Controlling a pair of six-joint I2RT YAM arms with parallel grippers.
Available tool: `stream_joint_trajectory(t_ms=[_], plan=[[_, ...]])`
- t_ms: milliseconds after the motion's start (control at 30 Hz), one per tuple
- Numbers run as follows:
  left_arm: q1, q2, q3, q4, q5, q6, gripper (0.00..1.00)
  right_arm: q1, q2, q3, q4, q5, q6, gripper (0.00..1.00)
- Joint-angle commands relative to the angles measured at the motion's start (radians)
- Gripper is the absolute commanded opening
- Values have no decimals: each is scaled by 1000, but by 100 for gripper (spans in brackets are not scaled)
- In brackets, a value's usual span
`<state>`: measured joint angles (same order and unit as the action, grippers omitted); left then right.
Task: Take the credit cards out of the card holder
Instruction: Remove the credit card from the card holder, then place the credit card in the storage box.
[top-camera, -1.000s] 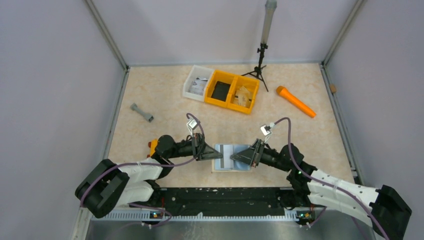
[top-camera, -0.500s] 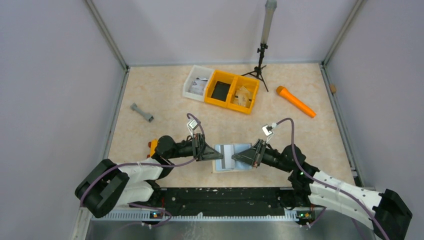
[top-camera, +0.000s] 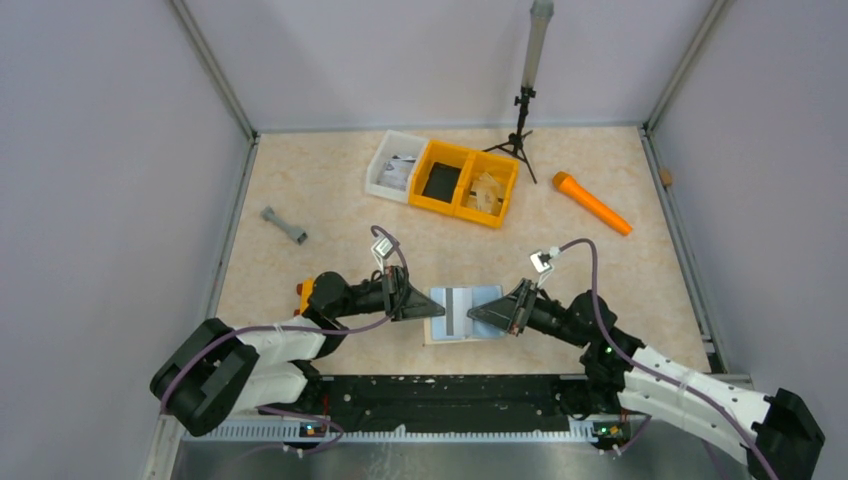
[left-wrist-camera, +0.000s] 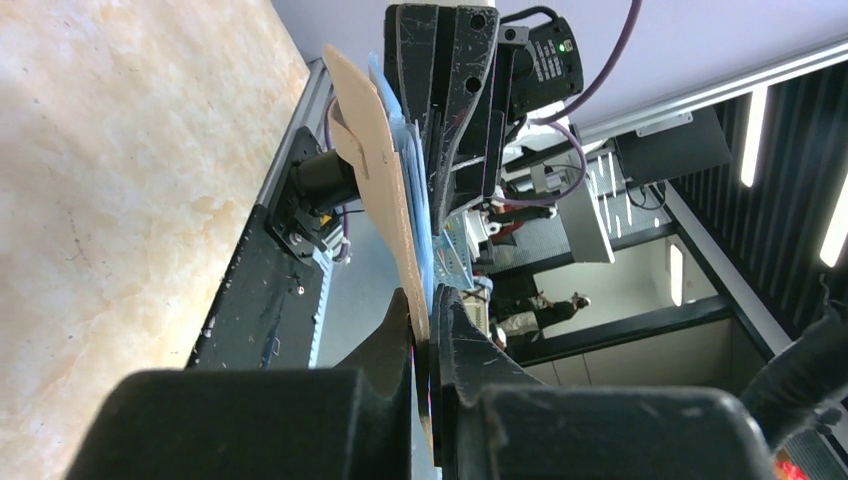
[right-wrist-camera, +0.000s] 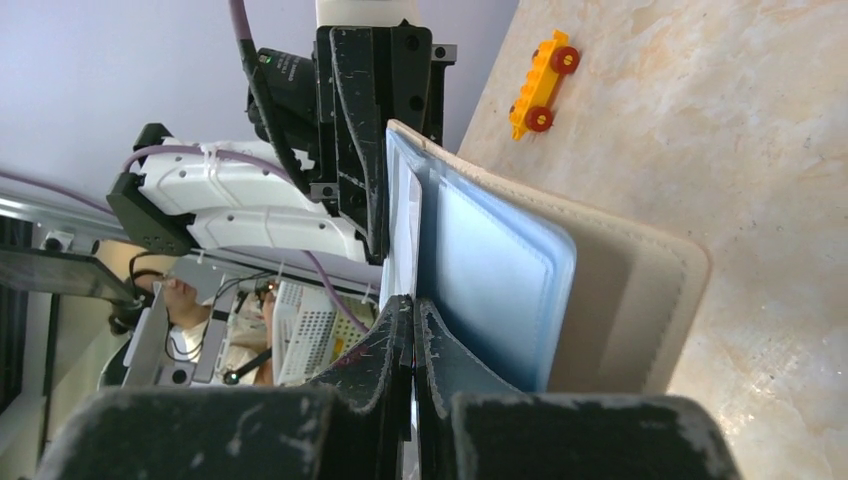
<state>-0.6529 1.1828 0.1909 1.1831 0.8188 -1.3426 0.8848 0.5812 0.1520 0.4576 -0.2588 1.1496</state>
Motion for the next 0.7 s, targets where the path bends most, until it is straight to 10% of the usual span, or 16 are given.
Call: stream_joint_trajectory(t_ms=[0,233,667], plan=[[32,-31,-11,118,-1,-35,0,-28,-38,-27,-69,26,-8,0],[63,-65,3,9,31,0,0,-85,-105,-13,-164,-5,-27,0],[165,-313,208,-1207,-222,526,0,-119,27,274,-526,116,-491,0]])
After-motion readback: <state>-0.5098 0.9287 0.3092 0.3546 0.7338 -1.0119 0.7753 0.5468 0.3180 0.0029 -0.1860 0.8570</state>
